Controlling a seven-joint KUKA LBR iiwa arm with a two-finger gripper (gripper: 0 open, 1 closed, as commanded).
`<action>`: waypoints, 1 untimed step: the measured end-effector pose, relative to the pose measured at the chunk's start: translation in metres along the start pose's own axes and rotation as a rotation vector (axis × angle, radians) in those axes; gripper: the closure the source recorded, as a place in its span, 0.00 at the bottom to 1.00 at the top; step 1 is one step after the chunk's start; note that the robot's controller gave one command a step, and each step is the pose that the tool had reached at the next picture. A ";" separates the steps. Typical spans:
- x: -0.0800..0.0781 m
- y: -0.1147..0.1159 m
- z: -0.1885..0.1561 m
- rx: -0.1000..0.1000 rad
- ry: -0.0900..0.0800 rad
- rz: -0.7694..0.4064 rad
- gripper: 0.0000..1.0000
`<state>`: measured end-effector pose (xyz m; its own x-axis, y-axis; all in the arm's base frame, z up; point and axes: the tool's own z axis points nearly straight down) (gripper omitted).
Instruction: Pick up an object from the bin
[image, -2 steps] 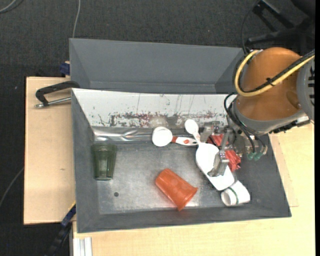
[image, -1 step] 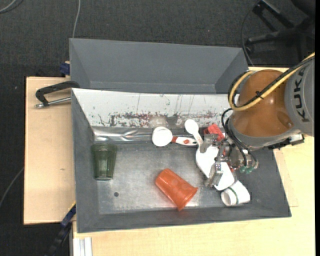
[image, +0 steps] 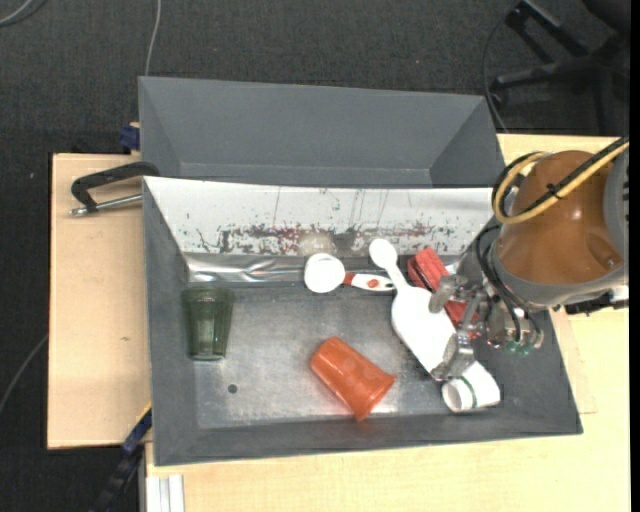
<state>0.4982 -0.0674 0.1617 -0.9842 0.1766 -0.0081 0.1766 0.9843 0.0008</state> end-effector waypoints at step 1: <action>0.002 -0.009 0.022 -0.002 0.006 0.315 0.00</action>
Offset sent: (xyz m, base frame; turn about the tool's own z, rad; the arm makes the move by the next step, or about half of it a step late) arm -0.0066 -0.0065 -0.0917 0.3791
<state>0.4948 -0.0760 0.1395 -0.8814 0.4724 -0.0015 0.4724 0.8814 0.0042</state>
